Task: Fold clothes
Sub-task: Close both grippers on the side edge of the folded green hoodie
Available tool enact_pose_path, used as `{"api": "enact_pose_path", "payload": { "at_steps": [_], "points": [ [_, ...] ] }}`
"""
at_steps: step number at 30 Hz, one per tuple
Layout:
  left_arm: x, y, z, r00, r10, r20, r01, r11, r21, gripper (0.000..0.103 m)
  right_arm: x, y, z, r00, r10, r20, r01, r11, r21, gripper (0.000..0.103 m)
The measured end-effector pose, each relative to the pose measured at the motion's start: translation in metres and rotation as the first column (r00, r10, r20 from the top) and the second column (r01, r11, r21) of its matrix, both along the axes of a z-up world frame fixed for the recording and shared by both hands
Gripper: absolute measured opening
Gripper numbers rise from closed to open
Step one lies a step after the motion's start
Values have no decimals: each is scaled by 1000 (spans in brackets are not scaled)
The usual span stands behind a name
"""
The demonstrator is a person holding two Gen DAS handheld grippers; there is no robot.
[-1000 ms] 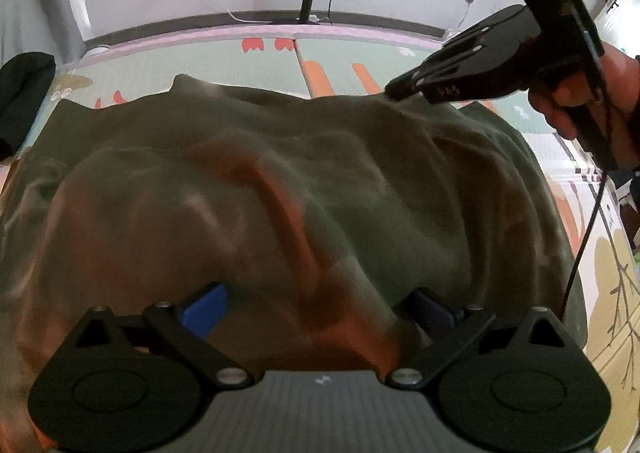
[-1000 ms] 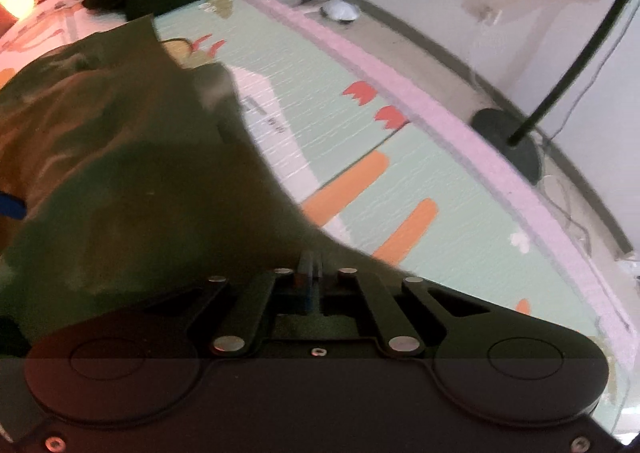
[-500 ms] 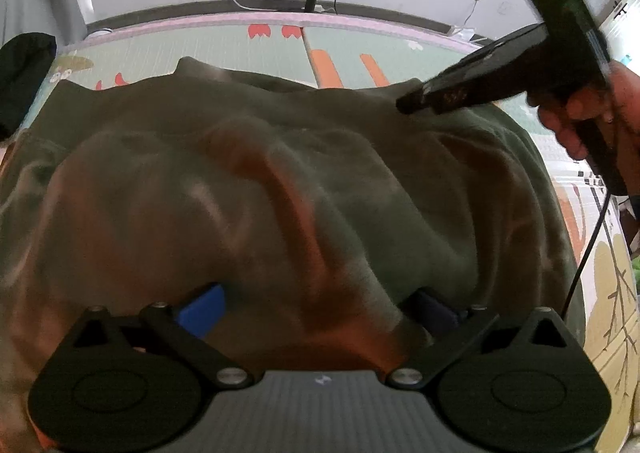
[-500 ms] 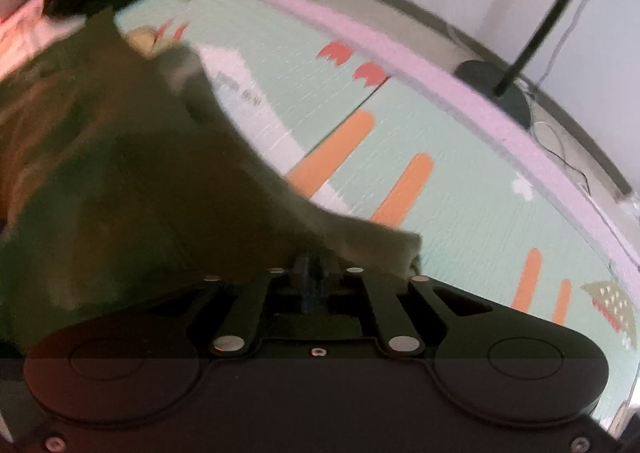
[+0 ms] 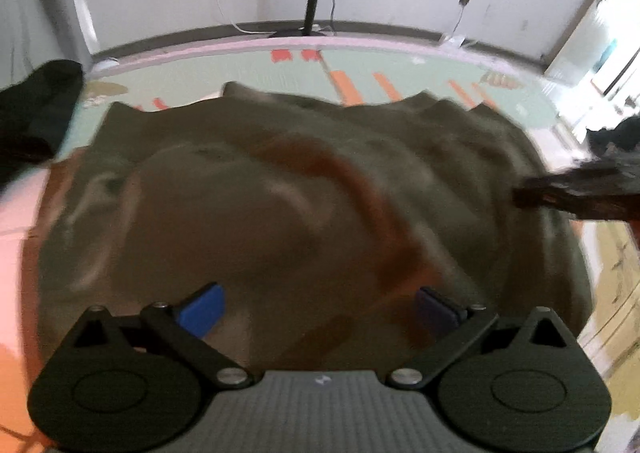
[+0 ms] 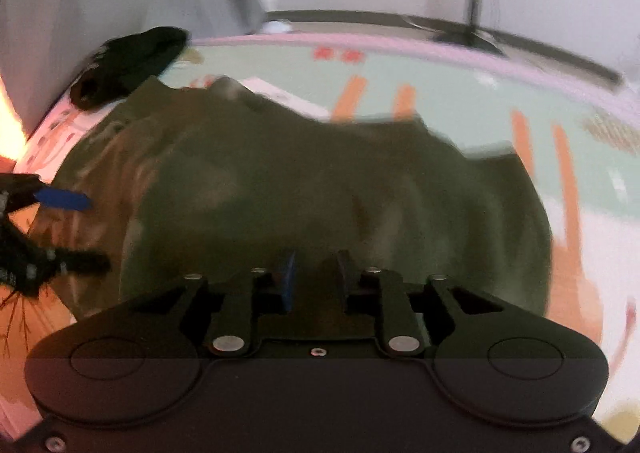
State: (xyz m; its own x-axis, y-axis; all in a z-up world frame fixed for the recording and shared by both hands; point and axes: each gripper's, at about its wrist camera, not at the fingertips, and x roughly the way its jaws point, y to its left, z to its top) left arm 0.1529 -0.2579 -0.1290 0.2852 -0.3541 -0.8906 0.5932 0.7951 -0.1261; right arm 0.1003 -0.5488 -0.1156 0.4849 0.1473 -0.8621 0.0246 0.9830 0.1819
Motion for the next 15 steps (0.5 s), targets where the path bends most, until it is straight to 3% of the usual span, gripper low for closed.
{"api": "enact_pose_path", "payload": {
  "at_steps": [1,7,11,15],
  "points": [
    [-3,6,-1,1000,-2,20,2,1000,27,102,-17,0,-1,999,-37,2,37,999,-1,35],
    [-21,44,-9,992,-11,124,-7,990,144,102,-106,-5,-8,968,-248,18,248,969,-1,46],
    [-33,73,-13,989,-18,143,-6,987,162,102,-150,-13,-16,924,-381,24,381,925,-6,53],
    [-43,109,-19,988,60,144,-78,990,120,102,-183,-25,-24,878,-478,32,478,878,29,63]
  ]
}}
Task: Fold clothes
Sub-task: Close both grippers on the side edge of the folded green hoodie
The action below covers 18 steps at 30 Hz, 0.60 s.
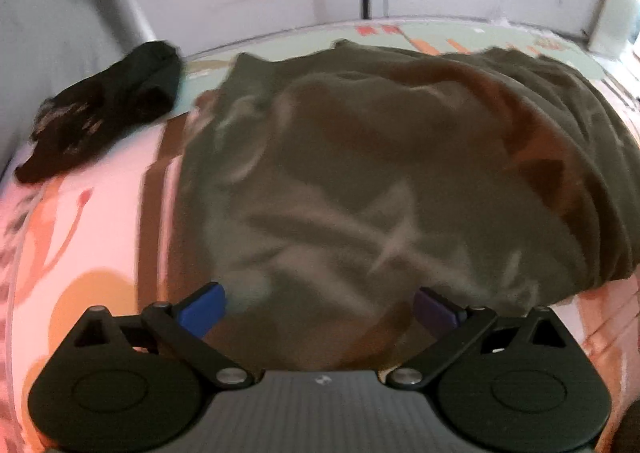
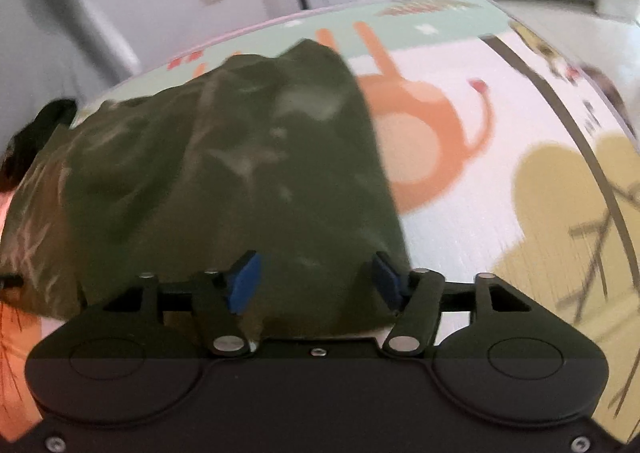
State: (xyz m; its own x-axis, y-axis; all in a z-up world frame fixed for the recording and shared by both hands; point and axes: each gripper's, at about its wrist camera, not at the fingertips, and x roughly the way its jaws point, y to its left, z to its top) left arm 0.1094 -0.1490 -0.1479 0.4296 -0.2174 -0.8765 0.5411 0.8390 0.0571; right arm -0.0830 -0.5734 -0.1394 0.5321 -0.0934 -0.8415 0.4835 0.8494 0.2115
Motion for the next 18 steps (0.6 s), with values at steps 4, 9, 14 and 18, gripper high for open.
{"api": "enact_pose_path", "payload": {
  "at_steps": [4,9,14,18],
  "points": [
    [2,26,-7,997,82,-11,-82,996,-15,102,-19,-6,-7,999,-38,21,38,999,3,72],
    [12,52,-15,986,152,-64,-158,984,-87,102,-22,-9,-25,998,-36,50,32,996,82,73],
    [21,60,-26,975,183,-122,-202,967,-159,102,-17,-6,-42,995,-64,72,54,990,134,76],
    [21,53,-29,973,199,-118,-217,963,-159,100,-16,-2,-48,993,-75,90,62,988,144,77]
  ]
}}
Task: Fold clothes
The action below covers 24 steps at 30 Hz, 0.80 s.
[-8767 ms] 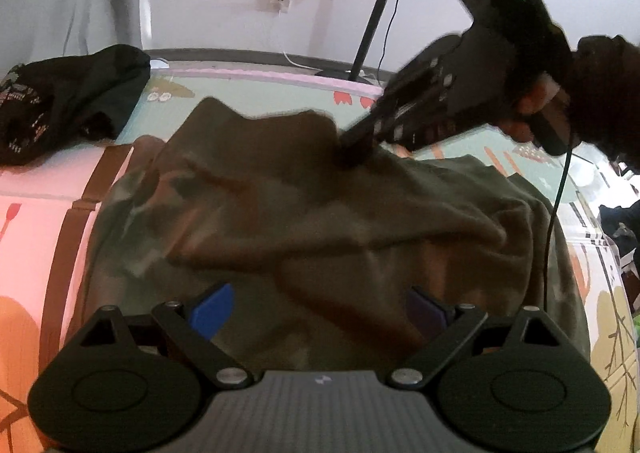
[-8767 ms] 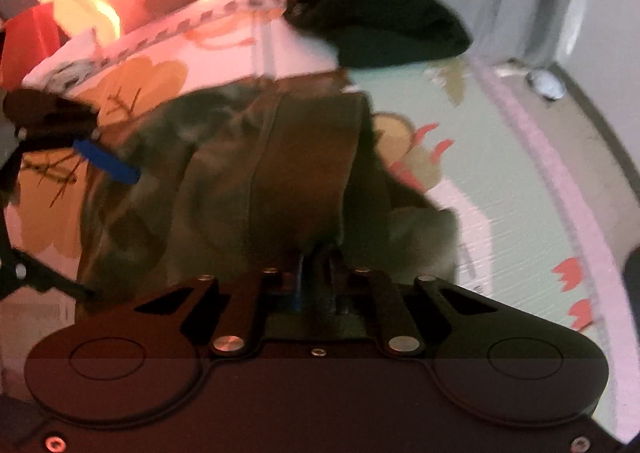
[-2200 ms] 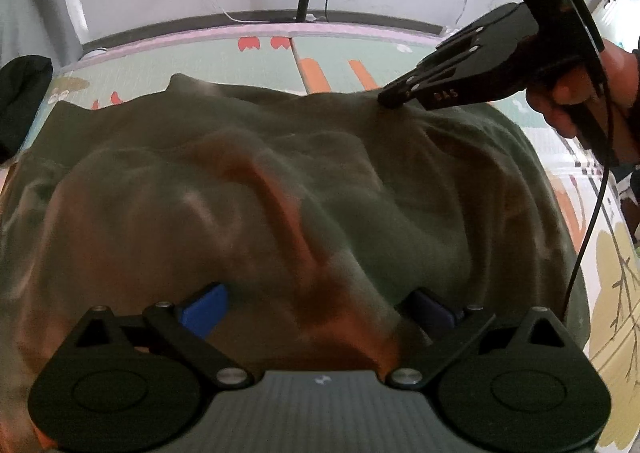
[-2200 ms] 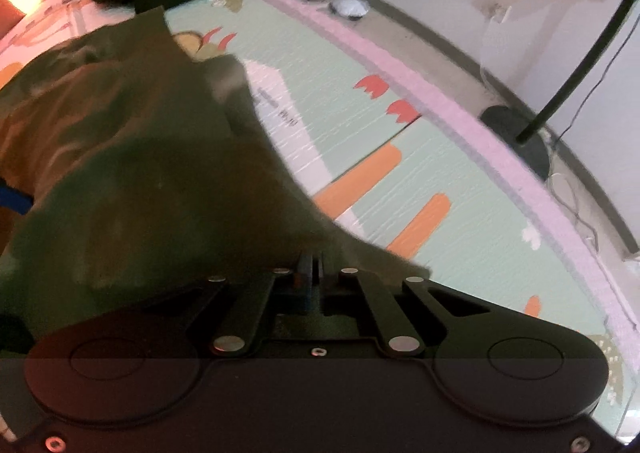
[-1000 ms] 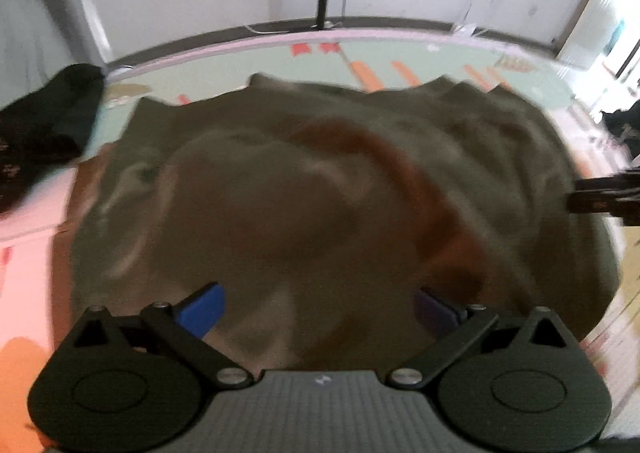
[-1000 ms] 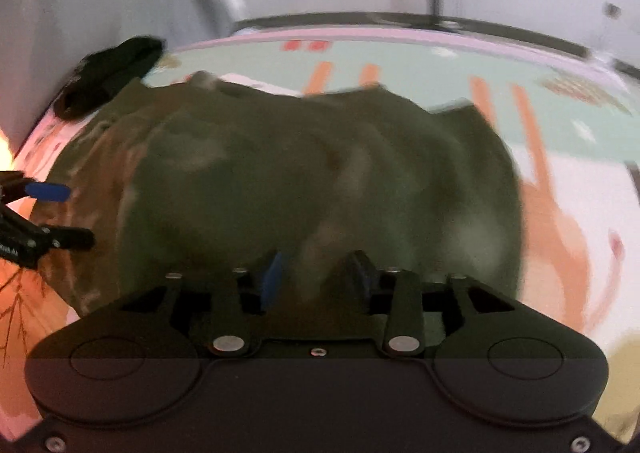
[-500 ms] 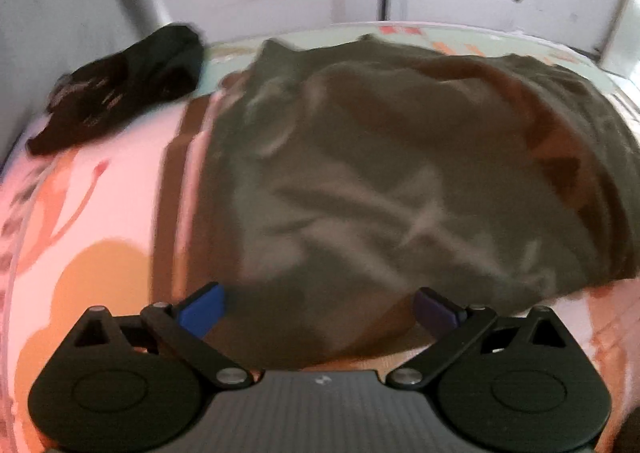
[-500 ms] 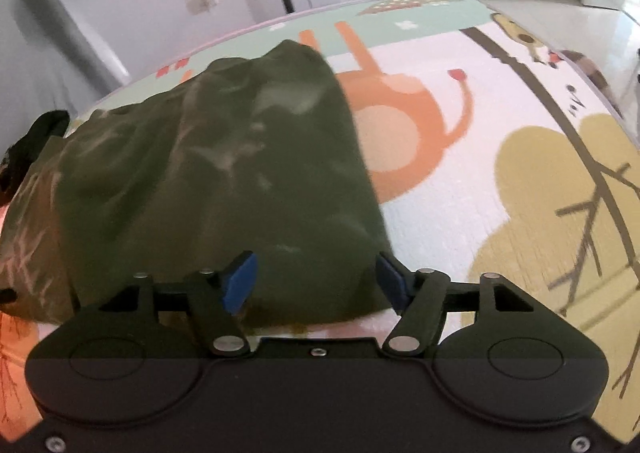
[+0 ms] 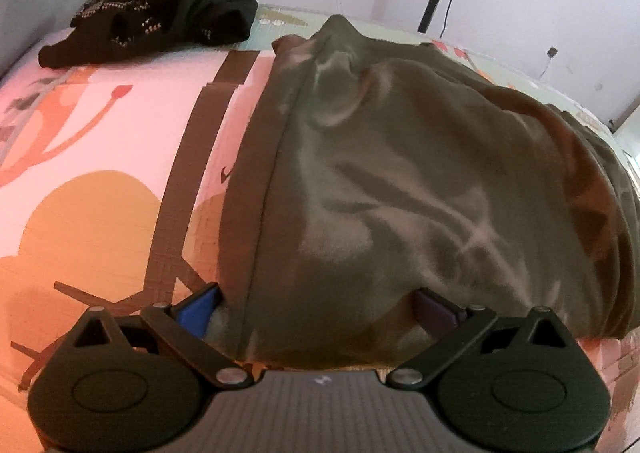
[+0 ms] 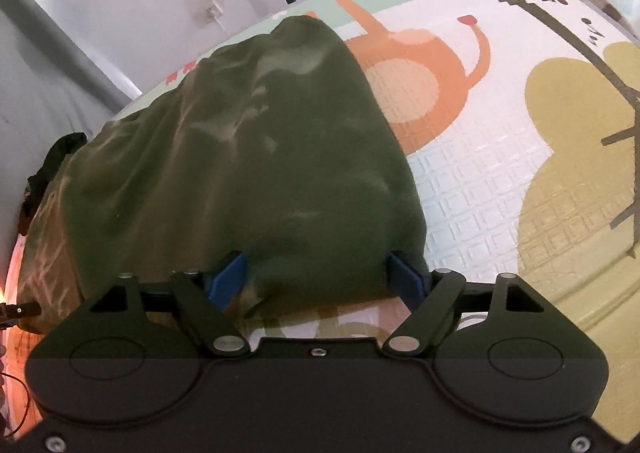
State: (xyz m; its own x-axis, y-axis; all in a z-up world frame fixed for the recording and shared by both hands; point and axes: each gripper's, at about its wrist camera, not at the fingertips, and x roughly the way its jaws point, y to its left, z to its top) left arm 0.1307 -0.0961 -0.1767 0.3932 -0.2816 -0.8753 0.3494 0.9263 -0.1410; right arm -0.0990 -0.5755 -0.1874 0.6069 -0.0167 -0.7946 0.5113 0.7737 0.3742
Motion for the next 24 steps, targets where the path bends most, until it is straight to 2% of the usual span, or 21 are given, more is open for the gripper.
{"api": "enact_pose_path", "payload": {
  "at_steps": [2,4,6,7,10,13,18,24],
  "points": [
    [-3,-4,0,1000,-8,17,8,1000,18,94,1,1,-1,1000,8,-2,-8,1000,-13,69],
    [-6,-6,0,1000,-17,23,16,999,31,86,2,3,-1,1000,22,-11,-22,999,-36,47],
    [-7,-8,2,999,-20,27,19,999,33,79,4,5,-1,999,33,-20,-34,998,-53,33],
    [-8,-8,3,999,-19,29,18,999,30,73,5,5,0,999,38,-23,-39,998,-58,28],
    [-11,-12,9,999,-17,44,15,999,49,60,10,13,5,997,61,-47,-66,990,-123,22],
    [-14,-18,15,998,-15,59,10,996,91,55,14,18,12,997,40,-73,-52,985,-165,19],
    [-12,-23,18,999,21,48,-28,989,145,53,14,18,23,995,-6,-95,-16,973,-228,17],
    [1,1,13,987,144,-71,-139,988,72,55,18,12,13,989,-42,-142,12,979,-203,17]
  ]
}}
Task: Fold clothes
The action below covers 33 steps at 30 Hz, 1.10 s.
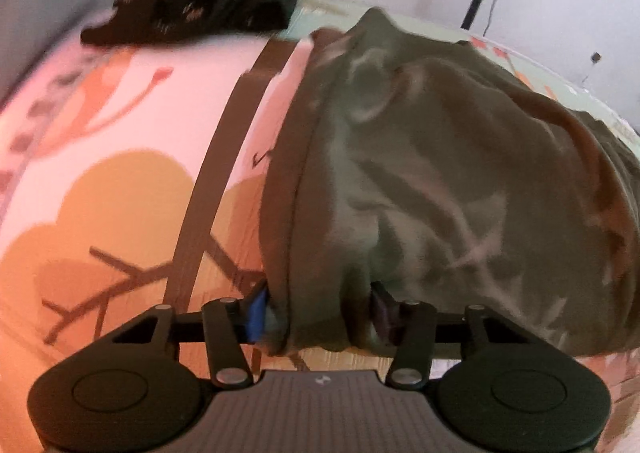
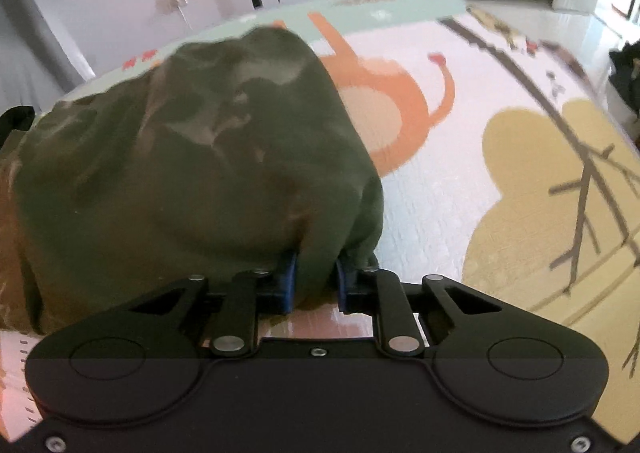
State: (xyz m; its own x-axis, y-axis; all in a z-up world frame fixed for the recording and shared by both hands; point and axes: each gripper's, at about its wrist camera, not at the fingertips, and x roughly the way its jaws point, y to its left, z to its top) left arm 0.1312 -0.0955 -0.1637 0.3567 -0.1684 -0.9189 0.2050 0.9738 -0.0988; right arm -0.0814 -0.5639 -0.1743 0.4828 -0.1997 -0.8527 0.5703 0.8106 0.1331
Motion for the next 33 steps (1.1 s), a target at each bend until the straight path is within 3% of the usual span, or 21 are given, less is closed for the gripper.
{"api": "enact_pose_path", "payload": {
  "at_steps": [8,18,29,30,31,32,33],
  "points": [
    [-7,-1,1,1000,-10,10,10,1000,23,58,-2,3,0,1000,23,-7,-23,1000,13,17],
    [-19,4,5,999,-37,-23,38,998,46,41,-11,12,9,996,75,-40,-75,997,0,16],
    [-65,20,6,993,-63,-104,71,995,70,37,-54,23,17,994,81,-78,-81,997,4,16],
    [-70,23,6,991,-64,-115,73,995,75,34,-60,24,18,993,80,-85,-80,997,6,16],
    [-76,26,5,990,-59,-127,72,993,97,16,-66,25,19,993,79,-90,-79,997,10,16],
    [-82,30,2,991,-45,-129,66,983,170,15,-72,26,20,992,82,-95,-82,997,8,16],
    [-88,34,-1,991,-30,-132,61,970,236,0,-77,28,21,991,85,-99,-85,996,6,16]
  ]
}}
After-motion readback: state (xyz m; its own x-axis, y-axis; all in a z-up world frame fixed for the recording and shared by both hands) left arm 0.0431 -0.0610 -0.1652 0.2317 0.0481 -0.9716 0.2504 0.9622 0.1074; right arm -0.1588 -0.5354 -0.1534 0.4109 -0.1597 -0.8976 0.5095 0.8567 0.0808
